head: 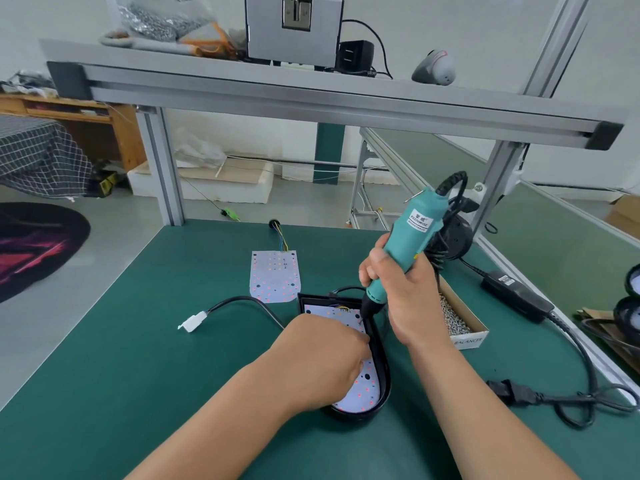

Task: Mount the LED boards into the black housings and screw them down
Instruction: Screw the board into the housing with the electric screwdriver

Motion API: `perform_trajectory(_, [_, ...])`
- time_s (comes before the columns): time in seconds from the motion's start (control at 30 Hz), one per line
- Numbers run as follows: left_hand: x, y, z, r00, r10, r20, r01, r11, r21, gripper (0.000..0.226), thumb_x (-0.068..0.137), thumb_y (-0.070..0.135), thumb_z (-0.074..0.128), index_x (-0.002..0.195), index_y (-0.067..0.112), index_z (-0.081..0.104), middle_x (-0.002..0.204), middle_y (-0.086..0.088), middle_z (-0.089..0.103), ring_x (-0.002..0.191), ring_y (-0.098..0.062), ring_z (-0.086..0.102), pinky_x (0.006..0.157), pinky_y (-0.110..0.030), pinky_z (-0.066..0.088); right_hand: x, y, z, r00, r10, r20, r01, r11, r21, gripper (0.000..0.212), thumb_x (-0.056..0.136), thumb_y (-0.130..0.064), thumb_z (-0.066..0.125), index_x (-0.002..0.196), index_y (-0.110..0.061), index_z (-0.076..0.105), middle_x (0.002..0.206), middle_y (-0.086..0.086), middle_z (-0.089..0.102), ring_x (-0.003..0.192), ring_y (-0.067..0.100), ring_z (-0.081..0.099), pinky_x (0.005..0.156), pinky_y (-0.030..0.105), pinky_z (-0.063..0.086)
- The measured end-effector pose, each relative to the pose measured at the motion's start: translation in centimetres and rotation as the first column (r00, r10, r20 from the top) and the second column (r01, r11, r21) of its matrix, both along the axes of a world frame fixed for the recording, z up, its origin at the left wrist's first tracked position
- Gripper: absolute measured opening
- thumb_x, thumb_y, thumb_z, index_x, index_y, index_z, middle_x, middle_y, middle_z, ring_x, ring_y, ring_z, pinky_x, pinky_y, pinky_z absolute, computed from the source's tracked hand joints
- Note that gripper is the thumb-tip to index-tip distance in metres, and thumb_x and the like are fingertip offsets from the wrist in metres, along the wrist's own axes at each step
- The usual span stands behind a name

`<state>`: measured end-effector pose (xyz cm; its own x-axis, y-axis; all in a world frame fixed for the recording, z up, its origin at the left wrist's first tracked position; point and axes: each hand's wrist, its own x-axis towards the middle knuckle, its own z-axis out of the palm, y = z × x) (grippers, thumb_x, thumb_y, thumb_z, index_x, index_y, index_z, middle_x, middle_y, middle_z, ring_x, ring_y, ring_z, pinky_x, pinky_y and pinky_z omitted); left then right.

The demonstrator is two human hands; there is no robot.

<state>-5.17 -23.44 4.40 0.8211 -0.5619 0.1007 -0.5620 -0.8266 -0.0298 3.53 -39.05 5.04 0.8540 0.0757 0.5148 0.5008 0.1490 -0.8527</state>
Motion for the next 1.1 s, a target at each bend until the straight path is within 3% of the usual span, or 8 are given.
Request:
perform_trajectory(0.17, [-0.1,-0.1,0.2,1.000,0.008,-0.007,-0.007,1.000,0.009,0.021,0.104,0.024,0.040,0.098,0.025,0.060,0.106,0.003,0.066,0.095,-0.026,0.063,0.066,-0.037,0.047,-0.4,-0.2,-0.3,1.000,0.004,-0.021,-0.003,0.998,0.069,0.015,0.098,-0.024,0.068,0.111,-0.022,0.063,0.075,0.004,0.056,0.072,0.029,0.055,0.073,0.037,0.049])
perform_trajectory(0.43, [-0.4,-0.1,0.4,0.999,0.030,-0.025,-0.030,0.999,-0.028,0.017,0.101,0.021,0.040,0.097,0.024,0.057,0.105,0.003,0.063,0.090,-0.026,0.061,0.063,-0.036,0.041,-1.6,-1.2,1.9,0.999,0.010,-0.032,0.007,0.874,0.485,0.021,0.099,-0.022,0.065,0.116,-0.014,0.059,0.078,0.008,0.046,0.073,0.027,0.049,0.075,0.036,0.049])
perform_trajectory(0.63, [-0.5,1.2,0.9,0.996,0.048,-0.074,-0.073,0.926,-0.370,0.040,0.104,0.013,0.041,0.131,0.029,0.065,0.130,0.013,0.066,0.116,-0.011,0.060,0.094,-0.032,0.049,-1.3,-2.5,1.1,0.975,0.078,-0.206,0.094,0.699,0.709,0.020,0.102,-0.028,0.063,0.115,-0.015,0.056,0.078,0.000,0.048,0.074,0.018,0.052,0.073,0.031,0.051])
perform_trajectory(0.7, [-0.3,1.4,1.4,0.967,0.140,-0.211,-0.241,0.766,-0.596,0.040,0.103,0.006,0.041,0.121,0.025,0.070,0.111,0.017,0.070,0.096,0.004,0.063,0.082,-0.019,0.049,-1.0,-3.1,1.0,0.971,0.079,-0.227,0.122,0.652,0.749,0.020,0.101,-0.029,0.064,0.114,-0.015,0.055,0.078,0.000,0.048,0.075,0.018,0.052,0.074,0.031,0.051])
perform_trajectory(0.77, [0.3,1.8,1.7,0.902,0.153,-0.405,-0.429,0.438,-0.790,0.042,0.102,0.000,0.040,0.110,0.026,0.072,0.094,0.020,0.068,0.075,0.010,0.058,0.066,-0.007,0.044,-0.9,-3.4,0.9,0.967,0.071,-0.244,0.146,0.630,0.763,0.020,0.101,-0.029,0.065,0.112,-0.015,0.055,0.078,0.000,0.048,0.075,0.018,0.051,0.074,0.031,0.050])
perform_trajectory(0.93, [1.6,3.5,1.9,0.803,-0.282,-0.525,-0.590,-0.247,-0.769,0.043,0.097,-0.022,0.039,0.116,0.001,0.070,0.114,-0.015,0.078,0.109,-0.017,0.075,0.092,-0.023,0.059,-1.2,-3.0,1.0,0.961,0.116,-0.250,0.120,0.643,0.757,0.019,0.101,-0.027,0.065,0.112,-0.015,0.055,0.078,0.000,0.047,0.073,0.018,0.052,0.073,0.031,0.051])
perform_trajectory(1.0, [1.9,3.8,1.7,0.777,-0.408,-0.480,-0.624,-0.395,-0.674,0.034,0.099,-0.024,0.039,0.117,-0.009,0.064,0.119,-0.025,0.076,0.115,-0.029,0.075,0.089,-0.027,0.062,-1.5,-2.7,1.0,0.960,0.130,-0.250,0.106,0.653,0.750,0.018,0.101,-0.027,0.064,0.111,-0.016,0.055,0.078,0.000,0.047,0.073,0.018,0.052,0.074,0.031,0.051])
perform_trajectory(1.1, [2.0,3.6,1.3,0.748,-0.472,-0.466,-0.661,-0.465,-0.589,0.026,0.101,-0.021,0.043,0.118,-0.009,0.060,0.121,-0.029,0.074,0.116,-0.033,0.074,0.085,-0.029,0.063,-1.9,-2.2,1.2,0.958,0.155,-0.242,0.086,0.651,0.755,0.015,0.103,-0.026,0.062,0.110,-0.016,0.054,0.078,0.000,0.046,0.072,0.017,0.051,0.073,0.030,0.051])
